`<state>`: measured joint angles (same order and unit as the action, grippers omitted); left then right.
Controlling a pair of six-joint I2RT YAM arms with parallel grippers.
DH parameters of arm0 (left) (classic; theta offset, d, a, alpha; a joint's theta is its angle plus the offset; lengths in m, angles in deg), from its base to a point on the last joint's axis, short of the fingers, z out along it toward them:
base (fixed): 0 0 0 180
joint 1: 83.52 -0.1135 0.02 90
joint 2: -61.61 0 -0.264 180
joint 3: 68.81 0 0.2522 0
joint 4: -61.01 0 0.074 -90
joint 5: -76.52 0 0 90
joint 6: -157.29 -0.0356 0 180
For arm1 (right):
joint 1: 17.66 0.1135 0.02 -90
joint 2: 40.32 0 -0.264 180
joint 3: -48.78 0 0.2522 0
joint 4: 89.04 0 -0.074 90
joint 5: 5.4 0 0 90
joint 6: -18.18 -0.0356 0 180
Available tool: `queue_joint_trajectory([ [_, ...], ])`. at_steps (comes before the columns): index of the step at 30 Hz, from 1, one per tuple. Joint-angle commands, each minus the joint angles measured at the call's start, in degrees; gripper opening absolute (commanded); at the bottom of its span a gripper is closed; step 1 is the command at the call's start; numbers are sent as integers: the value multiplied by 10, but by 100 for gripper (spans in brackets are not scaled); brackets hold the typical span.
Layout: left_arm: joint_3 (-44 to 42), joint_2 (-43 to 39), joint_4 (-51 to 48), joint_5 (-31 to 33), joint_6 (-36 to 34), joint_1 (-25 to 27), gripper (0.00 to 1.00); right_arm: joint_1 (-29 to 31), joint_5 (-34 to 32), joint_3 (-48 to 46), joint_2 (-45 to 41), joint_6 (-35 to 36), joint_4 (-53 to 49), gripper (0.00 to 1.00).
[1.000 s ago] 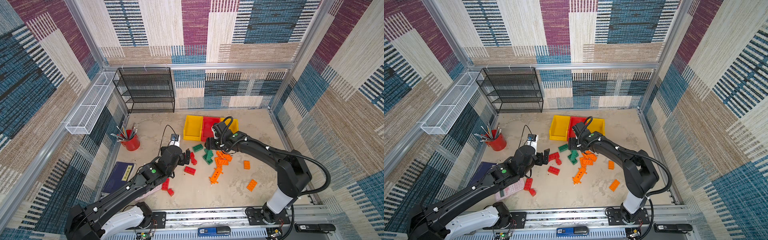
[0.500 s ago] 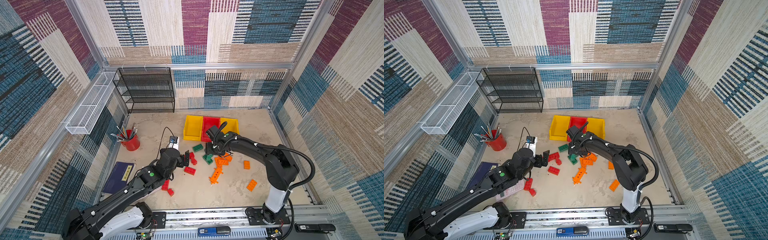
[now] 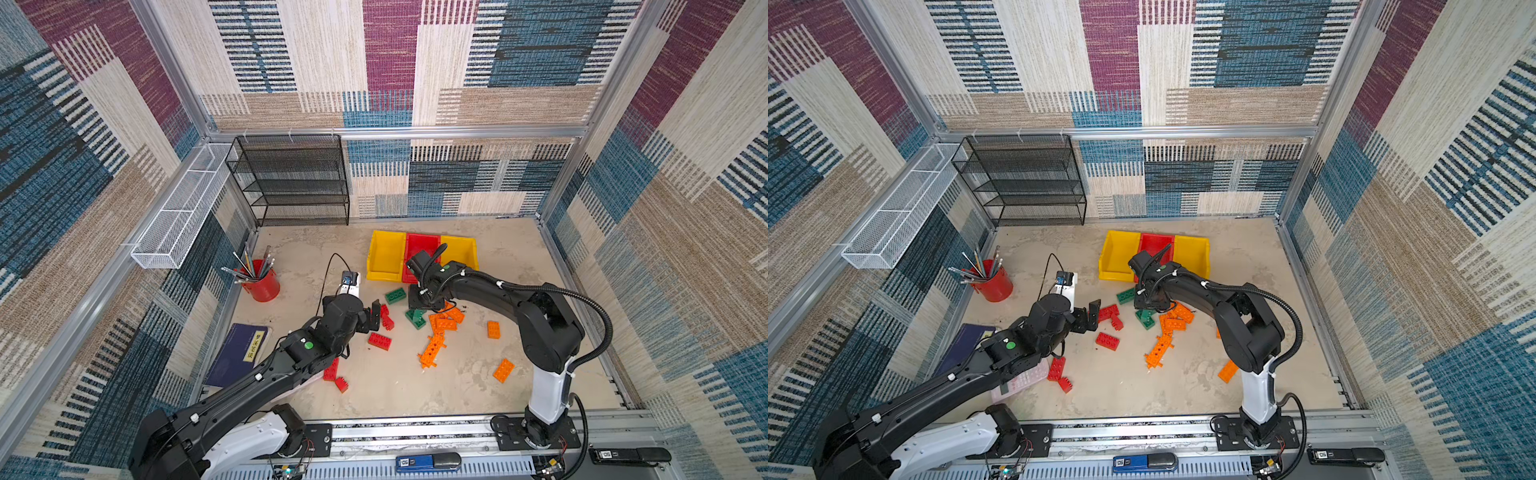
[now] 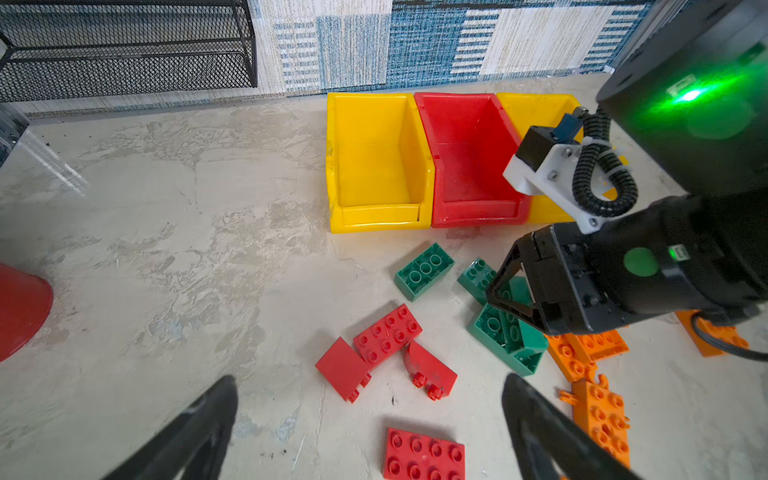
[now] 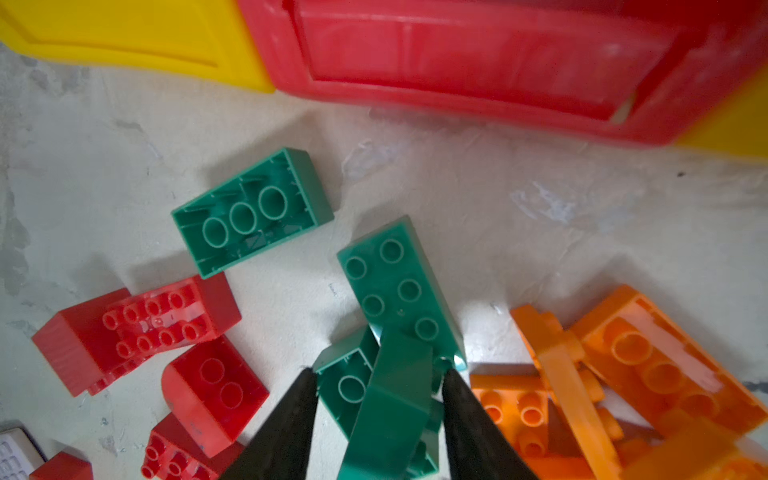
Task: Sort the legos into containers by color
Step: 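Reach the right gripper over the green bricks near the bins while the left arm rises, then lower the right gripper and grasp a green brick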
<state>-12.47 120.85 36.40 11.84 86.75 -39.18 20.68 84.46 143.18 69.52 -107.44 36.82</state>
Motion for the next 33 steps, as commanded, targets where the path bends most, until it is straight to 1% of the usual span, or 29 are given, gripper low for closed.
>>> queue_joint_trajectory([
  [1, 26, 20, 35, -3, -24, -4, 99, 1, 4, 5, 5, 7, -10, 43],
  [3, 37, 34, 39, -12, -29, -5, 99, 1, 9, 8, 9, 13, -10, 34],
  [6, 46, 51, 52, -31, -40, -7, 99, 0, 16, 23, 18, 16, -25, 34],
  [10, 68, 74, 59, -40, -50, -12, 99, 1, 0, 29, 15, 18, -33, 33],
  [13, 80, 82, 61, -43, -56, -15, 99, 0, -16, 51, 14, 24, -49, 32],
  [18, 89, 85, 55, -60, -57, -31, 99, -9, -55, 133, 20, 44, -78, 32],
  [22, 97, 87, 45, -70, -48, -47, 99, -35, -69, 210, 52, 68, -92, 31],
  [27, 101, 78, 45, -70, -51, -54, 99, -83, -67, 298, 99, 101, -99, 31],
  [30, 108, 76, 37, -65, -53, -55, 99, -104, -64, 355, 132, 120, -131, 32],
  [33, 108, 72, 29, -60, -49, -58, 99, -104, -50, 358, 136, 134, -144, 34],
])
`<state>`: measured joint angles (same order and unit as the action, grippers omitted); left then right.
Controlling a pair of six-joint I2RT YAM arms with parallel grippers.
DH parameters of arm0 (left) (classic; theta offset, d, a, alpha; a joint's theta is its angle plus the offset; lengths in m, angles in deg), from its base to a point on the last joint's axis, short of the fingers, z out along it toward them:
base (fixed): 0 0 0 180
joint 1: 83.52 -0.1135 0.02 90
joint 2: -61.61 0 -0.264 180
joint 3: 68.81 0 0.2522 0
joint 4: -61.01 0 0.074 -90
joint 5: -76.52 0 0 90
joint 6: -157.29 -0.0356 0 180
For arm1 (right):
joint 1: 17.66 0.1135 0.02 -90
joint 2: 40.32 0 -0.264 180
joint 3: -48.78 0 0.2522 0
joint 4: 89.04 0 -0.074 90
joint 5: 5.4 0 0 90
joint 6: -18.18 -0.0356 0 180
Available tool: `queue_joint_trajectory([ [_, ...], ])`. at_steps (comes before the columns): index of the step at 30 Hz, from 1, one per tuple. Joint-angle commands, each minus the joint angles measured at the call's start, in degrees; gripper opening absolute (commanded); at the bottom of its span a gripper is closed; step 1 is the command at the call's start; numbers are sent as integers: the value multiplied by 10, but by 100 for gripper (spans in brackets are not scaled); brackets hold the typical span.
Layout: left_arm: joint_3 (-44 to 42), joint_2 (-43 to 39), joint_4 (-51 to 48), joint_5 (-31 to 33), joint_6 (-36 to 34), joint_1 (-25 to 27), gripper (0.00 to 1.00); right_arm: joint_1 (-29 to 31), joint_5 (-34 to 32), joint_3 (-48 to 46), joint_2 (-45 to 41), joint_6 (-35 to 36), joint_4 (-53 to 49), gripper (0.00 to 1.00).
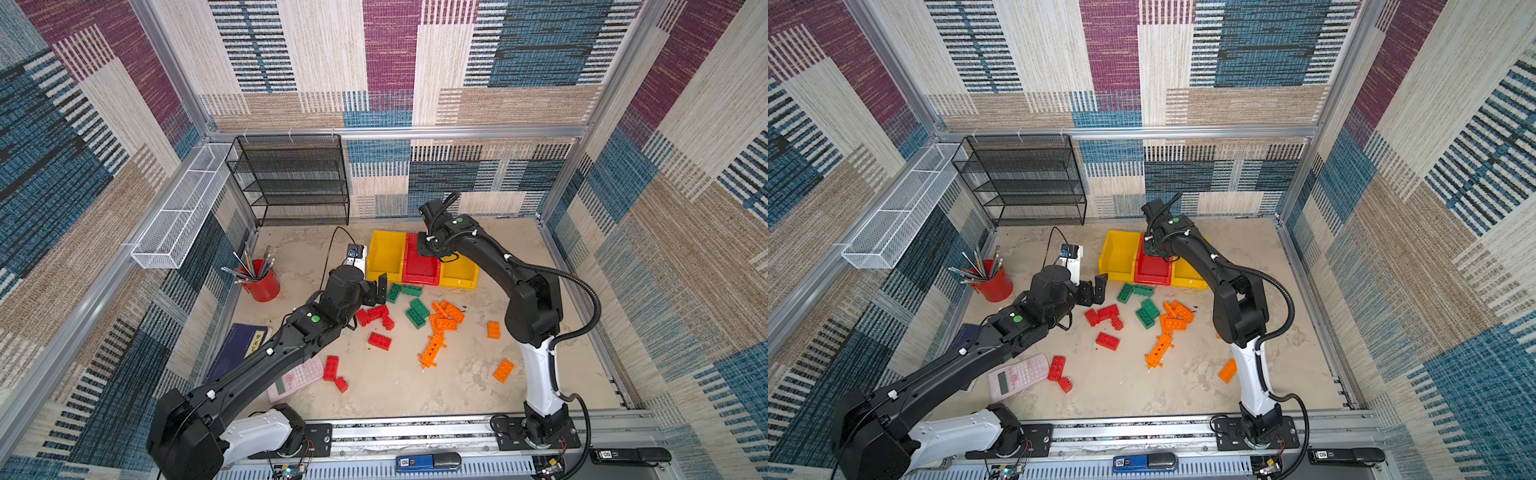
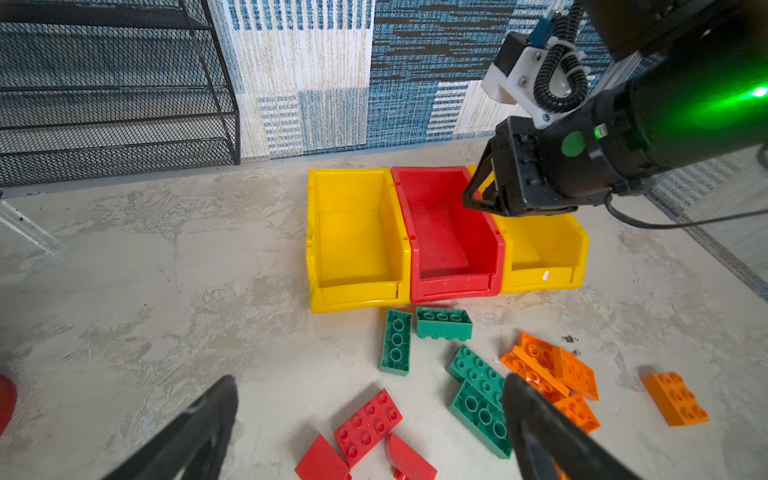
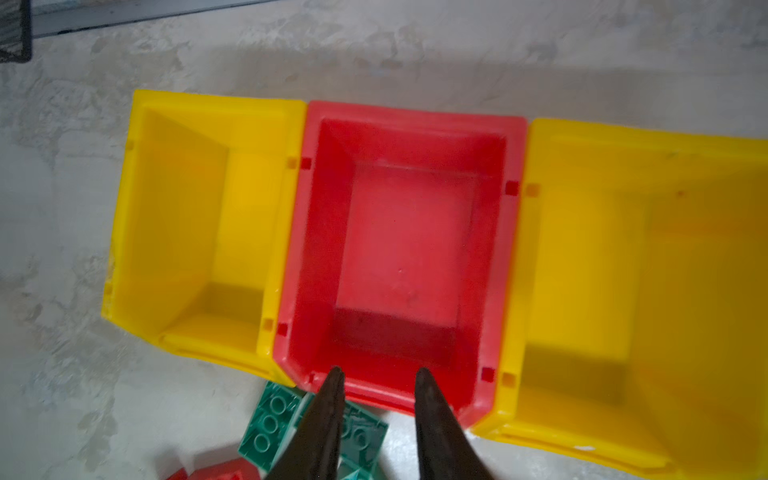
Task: Sort the legos into containers by color
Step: 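Lower the right gripper and grasp a green brick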
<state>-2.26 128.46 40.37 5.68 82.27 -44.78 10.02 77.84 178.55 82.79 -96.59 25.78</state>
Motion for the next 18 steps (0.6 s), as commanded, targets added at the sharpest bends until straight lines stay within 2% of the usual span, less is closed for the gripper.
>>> queue_joint_trajectory([
  [1, 4, -6, -13, 4, -2, -2, 99, 4, 33, -12, -1, 23, -30, 34],
  [3, 0, -6, -17, 8, 3, -4, 99, 9, 52, -55, -21, 10, -13, 38],
  [9, -15, -10, -25, 5, 19, -7, 99, 45, 69, -166, -82, -25, 33, 61],
  [18, -39, -30, -34, -9, 28, -8, 99, 56, 86, -281, -92, 12, 125, 66],
])
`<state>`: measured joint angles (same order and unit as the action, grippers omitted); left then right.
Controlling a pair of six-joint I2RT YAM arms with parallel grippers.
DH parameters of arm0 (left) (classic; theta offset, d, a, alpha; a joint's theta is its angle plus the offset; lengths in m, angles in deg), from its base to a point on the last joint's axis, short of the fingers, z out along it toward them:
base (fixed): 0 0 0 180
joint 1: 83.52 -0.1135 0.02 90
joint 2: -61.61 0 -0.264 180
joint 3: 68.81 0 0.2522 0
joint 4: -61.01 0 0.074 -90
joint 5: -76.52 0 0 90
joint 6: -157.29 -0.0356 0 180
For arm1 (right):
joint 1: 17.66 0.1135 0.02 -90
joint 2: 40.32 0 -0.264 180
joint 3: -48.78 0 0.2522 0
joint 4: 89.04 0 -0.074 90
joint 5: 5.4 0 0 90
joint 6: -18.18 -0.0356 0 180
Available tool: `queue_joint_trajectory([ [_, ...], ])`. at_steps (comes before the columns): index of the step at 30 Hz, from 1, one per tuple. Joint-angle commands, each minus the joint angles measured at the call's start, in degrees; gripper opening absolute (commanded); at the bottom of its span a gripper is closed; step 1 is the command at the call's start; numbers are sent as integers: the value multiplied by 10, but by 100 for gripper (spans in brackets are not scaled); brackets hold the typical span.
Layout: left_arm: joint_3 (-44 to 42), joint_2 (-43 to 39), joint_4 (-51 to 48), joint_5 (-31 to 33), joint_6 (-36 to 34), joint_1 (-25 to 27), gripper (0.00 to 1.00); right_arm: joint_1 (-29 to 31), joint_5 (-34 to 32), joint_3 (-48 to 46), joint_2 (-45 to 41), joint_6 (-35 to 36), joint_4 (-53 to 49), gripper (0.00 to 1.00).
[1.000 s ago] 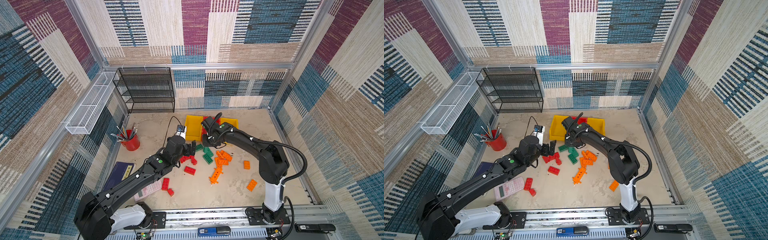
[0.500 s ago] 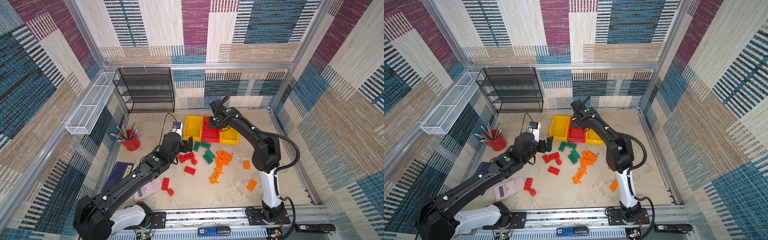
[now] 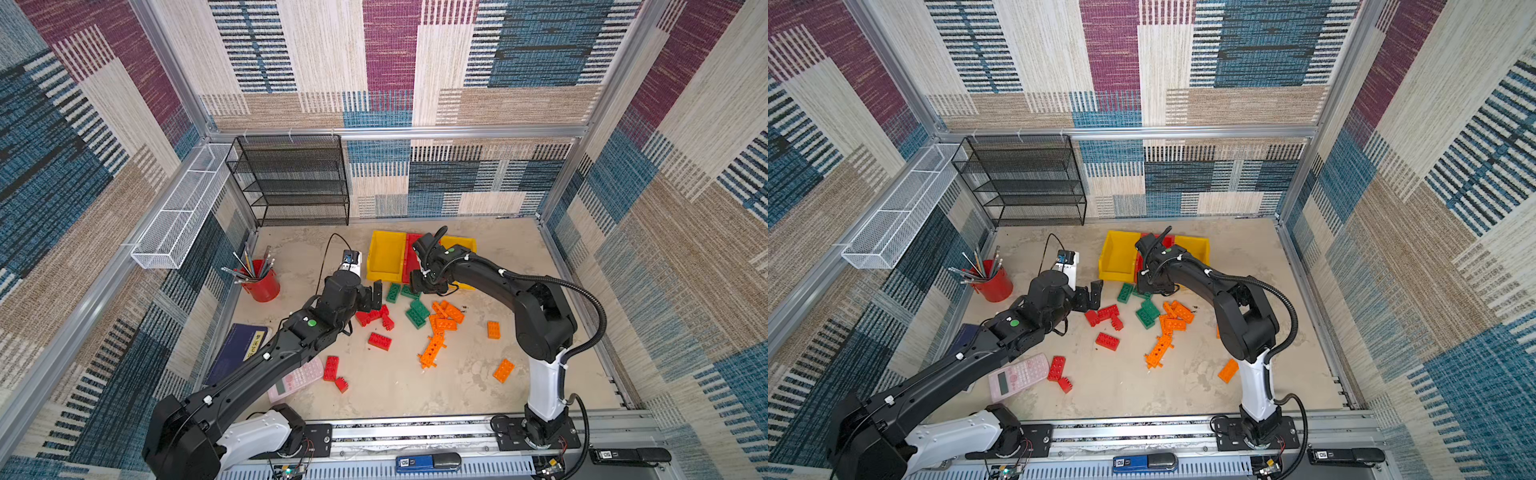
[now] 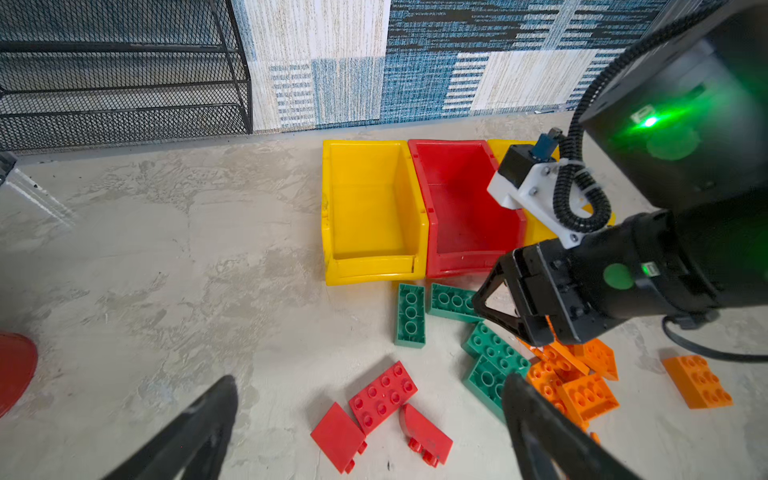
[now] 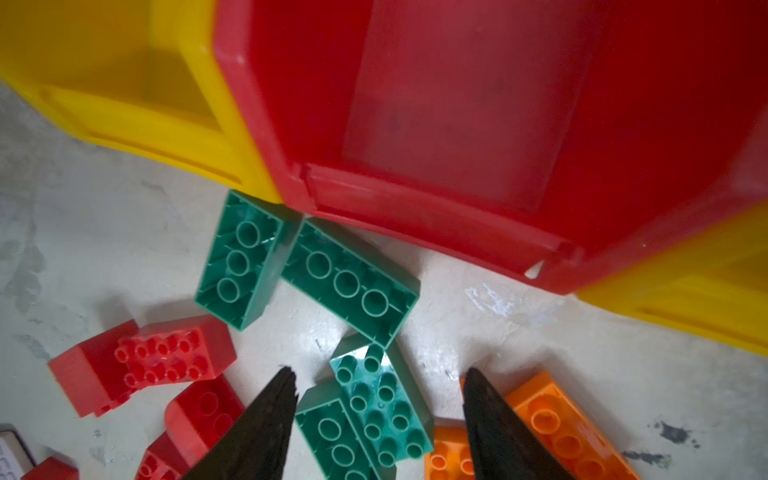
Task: Sort the legos into containers by color
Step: 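Lower the right gripper and grasp a green brick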
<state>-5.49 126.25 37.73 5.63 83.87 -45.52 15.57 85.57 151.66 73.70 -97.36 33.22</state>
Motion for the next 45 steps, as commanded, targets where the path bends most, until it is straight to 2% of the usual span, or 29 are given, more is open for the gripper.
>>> queue_joint_trajectory([
  [1, -8, -13, -10, -7, 14, 0, 99, 1, 18, -19, -1, 27, 60, 67],
  [6, -32, -49, -15, 3, 24, 0, 99, -2, 41, -41, 3, 61, 108, 77],
  [14, -50, -94, -37, 20, 35, 0, 99, -9, 65, -50, 26, 125, 162, 79],
  [19, -49, -107, -53, 26, 39, 0, 99, -14, 71, -58, 32, 136, 176, 79],
  [30, -45, -109, -59, 28, 41, 0, 99, -9, 135, -110, 10, 169, 250, 78],
  [37, -50, -108, -51, 27, 44, 0, 99, 9, 175, -131, -4, 174, 252, 79],
  [41, -50, -105, -47, 26, 43, 0, 99, 19, 165, -131, -8, 179, 235, 78],
  [45, -54, -103, -41, 24, 45, -1, 99, 19, 124, -130, -14, 200, 219, 78],
])
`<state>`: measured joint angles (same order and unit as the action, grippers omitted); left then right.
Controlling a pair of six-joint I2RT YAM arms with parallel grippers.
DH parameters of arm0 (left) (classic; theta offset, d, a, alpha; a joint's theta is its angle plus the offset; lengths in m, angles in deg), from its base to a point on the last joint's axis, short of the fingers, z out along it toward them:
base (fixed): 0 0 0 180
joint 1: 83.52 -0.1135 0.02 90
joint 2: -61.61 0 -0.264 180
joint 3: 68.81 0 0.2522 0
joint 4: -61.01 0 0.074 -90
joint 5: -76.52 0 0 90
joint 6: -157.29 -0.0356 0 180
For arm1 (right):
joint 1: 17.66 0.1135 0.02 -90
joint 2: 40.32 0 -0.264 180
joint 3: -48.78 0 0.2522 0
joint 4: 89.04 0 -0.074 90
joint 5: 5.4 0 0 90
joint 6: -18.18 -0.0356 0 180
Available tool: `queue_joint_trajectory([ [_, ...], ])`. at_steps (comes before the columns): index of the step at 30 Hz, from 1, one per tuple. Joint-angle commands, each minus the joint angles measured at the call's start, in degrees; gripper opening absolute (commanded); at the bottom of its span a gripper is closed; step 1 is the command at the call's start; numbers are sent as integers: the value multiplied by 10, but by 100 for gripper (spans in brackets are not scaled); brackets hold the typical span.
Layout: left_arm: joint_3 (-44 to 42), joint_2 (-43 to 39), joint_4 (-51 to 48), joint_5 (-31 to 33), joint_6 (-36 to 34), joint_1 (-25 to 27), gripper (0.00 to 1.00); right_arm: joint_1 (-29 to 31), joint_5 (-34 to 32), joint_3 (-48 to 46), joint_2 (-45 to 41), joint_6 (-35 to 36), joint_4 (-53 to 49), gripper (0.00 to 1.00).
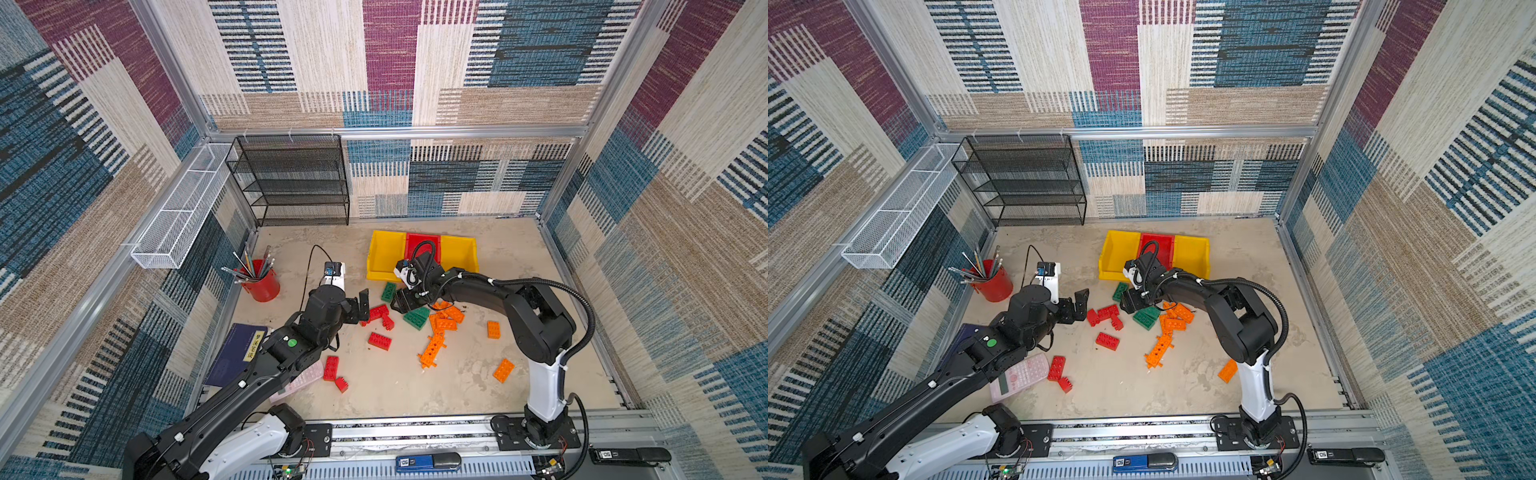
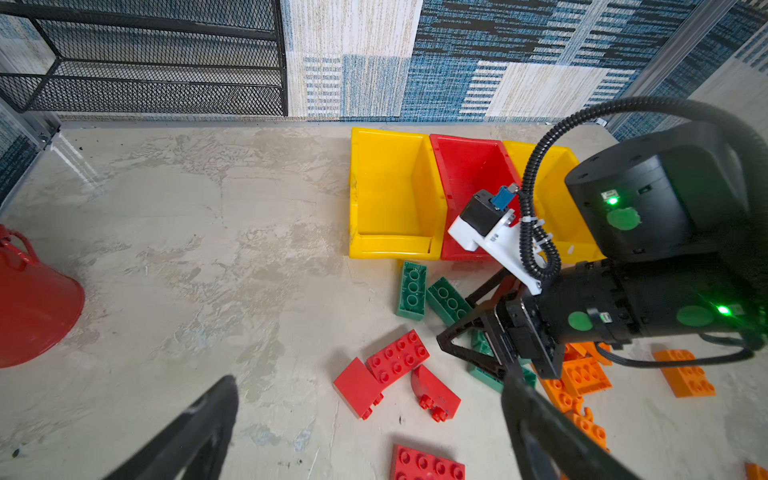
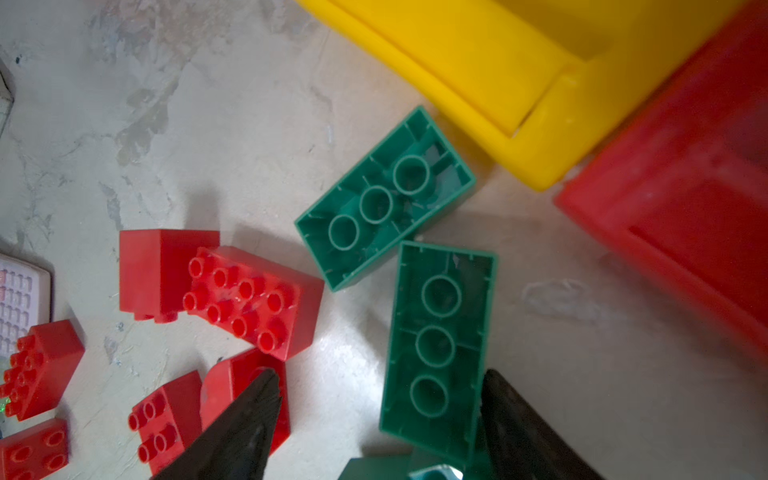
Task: Sort the legos into containers by color
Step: 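Lower the right gripper and grasp a green brick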
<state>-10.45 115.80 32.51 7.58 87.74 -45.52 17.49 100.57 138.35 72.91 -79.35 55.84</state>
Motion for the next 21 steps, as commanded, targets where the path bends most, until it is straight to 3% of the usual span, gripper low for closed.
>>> queue_joint_trajectory([
  [1, -5, 3, 13, 2, 6, 0, 99, 0, -34, 11, -1, 27, -14, 78],
  [9, -6, 5, 13, -1, 11, 0, 98, 0, -56, 70, 44, 35, -48, 73],
  [16, -18, -13, 1, 3, 12, 0, 98, 0, -65, 84, 64, 19, -67, 59],
  [21, -28, -24, 0, 4, 10, 0, 98, 5, -79, 86, 70, 8, -80, 56],
])
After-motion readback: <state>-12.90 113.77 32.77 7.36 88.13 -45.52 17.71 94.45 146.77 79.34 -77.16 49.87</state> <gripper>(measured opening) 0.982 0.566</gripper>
